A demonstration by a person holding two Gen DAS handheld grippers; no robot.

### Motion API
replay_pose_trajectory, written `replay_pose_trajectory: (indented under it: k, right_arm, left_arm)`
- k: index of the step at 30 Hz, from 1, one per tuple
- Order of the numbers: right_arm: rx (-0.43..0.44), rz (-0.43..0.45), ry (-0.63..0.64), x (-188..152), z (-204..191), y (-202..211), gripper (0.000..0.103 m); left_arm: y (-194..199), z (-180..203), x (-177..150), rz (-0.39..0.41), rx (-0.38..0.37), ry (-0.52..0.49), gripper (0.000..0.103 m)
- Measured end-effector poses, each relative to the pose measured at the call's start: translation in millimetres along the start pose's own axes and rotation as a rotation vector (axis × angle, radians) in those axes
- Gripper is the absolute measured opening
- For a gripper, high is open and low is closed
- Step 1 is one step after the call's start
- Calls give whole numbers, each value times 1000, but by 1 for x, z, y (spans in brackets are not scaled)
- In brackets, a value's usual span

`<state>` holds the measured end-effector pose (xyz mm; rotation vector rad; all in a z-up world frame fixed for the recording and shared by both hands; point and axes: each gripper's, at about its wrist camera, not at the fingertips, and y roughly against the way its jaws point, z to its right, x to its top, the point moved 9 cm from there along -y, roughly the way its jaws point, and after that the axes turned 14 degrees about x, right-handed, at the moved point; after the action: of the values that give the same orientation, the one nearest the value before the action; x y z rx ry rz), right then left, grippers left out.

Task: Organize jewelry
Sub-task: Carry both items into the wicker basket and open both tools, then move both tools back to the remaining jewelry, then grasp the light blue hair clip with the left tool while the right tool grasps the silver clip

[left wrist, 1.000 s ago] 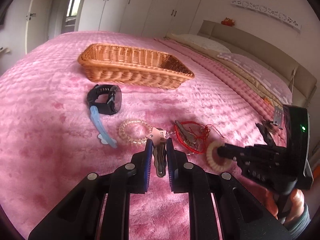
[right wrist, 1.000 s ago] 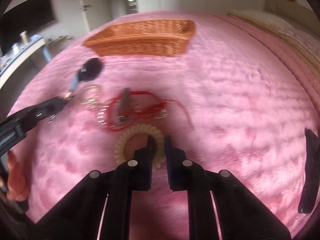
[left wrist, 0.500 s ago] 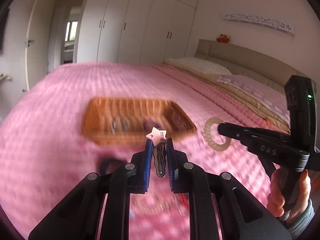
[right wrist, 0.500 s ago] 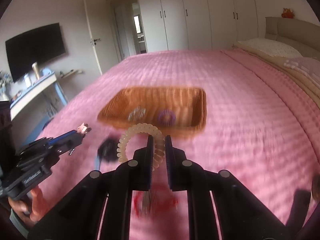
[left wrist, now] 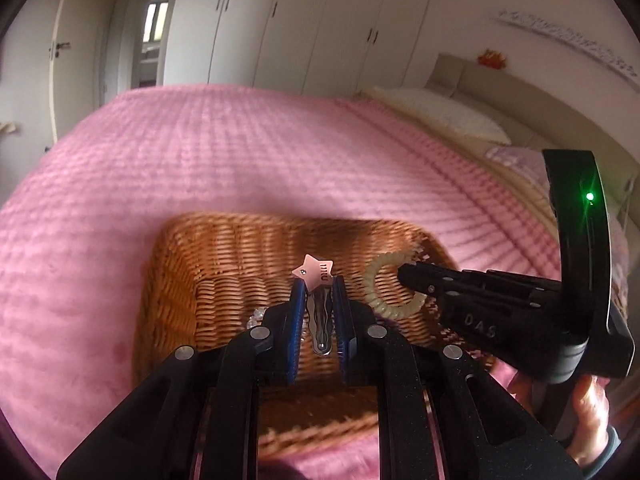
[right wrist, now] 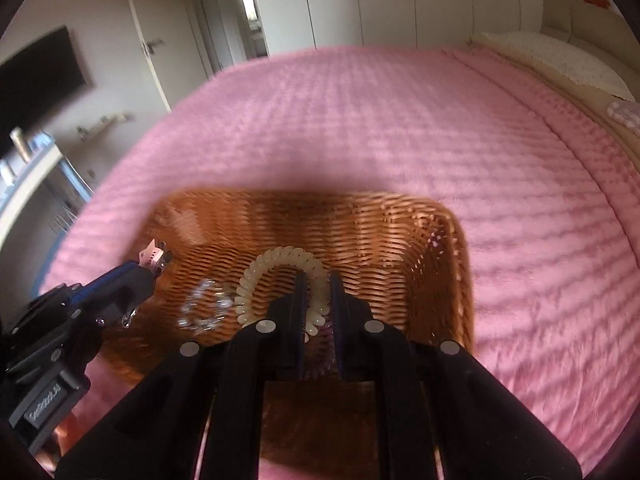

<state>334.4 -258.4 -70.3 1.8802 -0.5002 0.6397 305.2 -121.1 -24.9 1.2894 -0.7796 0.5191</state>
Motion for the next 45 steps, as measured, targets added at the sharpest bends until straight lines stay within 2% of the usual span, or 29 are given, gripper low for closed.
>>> replay_pose_trajectory:
  k: [3, 7, 10, 11, 12, 14, 19, 22, 27, 30, 34, 39, 45]
  right_arm:
    - [-30, -55, -4, -5, 7, -18, 10]
    - [-28, -87, -18, -9, 14, -21, 10]
    - [-13, -86, -42, -12, 17, -15, 13]
    - [-15, -82, -42, -12, 17, -12, 19]
    - [-17, -73, -39, -13, 16, -5, 26]
    - [-11, -51, -24, -15, 10, 11, 31]
    - [19, -6, 35, -26, -16, 59, 31]
    - [52, 24, 73, -44, -35, 92, 31]
    - [117, 65, 118, -95, -59, 132, 31]
    - [131, 65, 117, -125, -63, 139, 31]
    - [173, 36, 89, -168, -65, 133, 31]
    - [217, 13, 54, -198, -63, 120, 28]
    - [264, -16, -47, -210, -42, 108, 28]
  left_arm:
    - [-18, 1, -7, -58, 9, -7, 12]
    - [-28, 4, -19, -112, 14, -18, 13]
    - [-20, 5, -22, -114, -6, -6, 22]
    - [-16, 5, -22, -107, -5, -7, 25]
    - [-7, 5, -22, -96, -6, -10, 27]
    - [5, 5, -21, -81, -17, -6, 34]
    - [60, -2, -20, -16, -34, 20, 34]
    - [94, -7, -24, 27, -39, 28, 34]
    - [142, -17, -56, 56, -41, 51, 34]
    - [153, -26, -82, 42, -32, 66, 34]
    - [149, -39, -125, -15, -15, 94, 34]
    - [123, -52, -162, -103, 24, 136, 34]
    - [90, -41, -174, -164, 100, 90, 34]
